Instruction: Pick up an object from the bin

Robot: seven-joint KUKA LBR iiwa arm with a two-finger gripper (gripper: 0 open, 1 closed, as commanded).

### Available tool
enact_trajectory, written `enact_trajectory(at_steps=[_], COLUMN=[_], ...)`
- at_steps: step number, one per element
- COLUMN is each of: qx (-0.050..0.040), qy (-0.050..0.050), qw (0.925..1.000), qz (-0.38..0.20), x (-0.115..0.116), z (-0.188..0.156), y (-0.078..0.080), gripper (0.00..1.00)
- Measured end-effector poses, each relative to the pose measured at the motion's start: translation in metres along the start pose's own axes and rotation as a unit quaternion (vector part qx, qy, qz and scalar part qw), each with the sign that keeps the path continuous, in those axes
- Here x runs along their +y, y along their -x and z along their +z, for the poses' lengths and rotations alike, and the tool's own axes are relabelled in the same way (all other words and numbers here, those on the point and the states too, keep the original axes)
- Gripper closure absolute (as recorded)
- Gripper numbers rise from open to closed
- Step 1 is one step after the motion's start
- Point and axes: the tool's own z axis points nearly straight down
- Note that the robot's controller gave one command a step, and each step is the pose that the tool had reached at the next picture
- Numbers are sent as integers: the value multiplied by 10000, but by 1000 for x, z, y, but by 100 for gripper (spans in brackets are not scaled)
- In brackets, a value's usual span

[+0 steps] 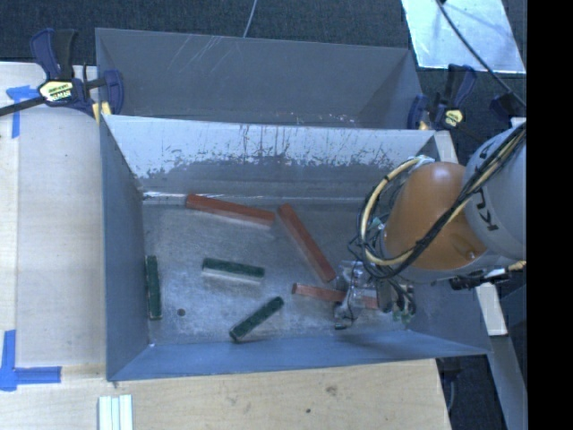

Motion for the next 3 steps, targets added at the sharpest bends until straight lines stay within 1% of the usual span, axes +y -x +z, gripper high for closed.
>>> enact_trajectory(at_steps=[1,2,3], qx=[39,46,7], qy=[1,0,2], qw=[10000,10000,10000], qz=[-1,1,-1], x=[0,0,0], z=[-9,-29,-46], y=[-2,-2,0], gripper=[100,100,100])
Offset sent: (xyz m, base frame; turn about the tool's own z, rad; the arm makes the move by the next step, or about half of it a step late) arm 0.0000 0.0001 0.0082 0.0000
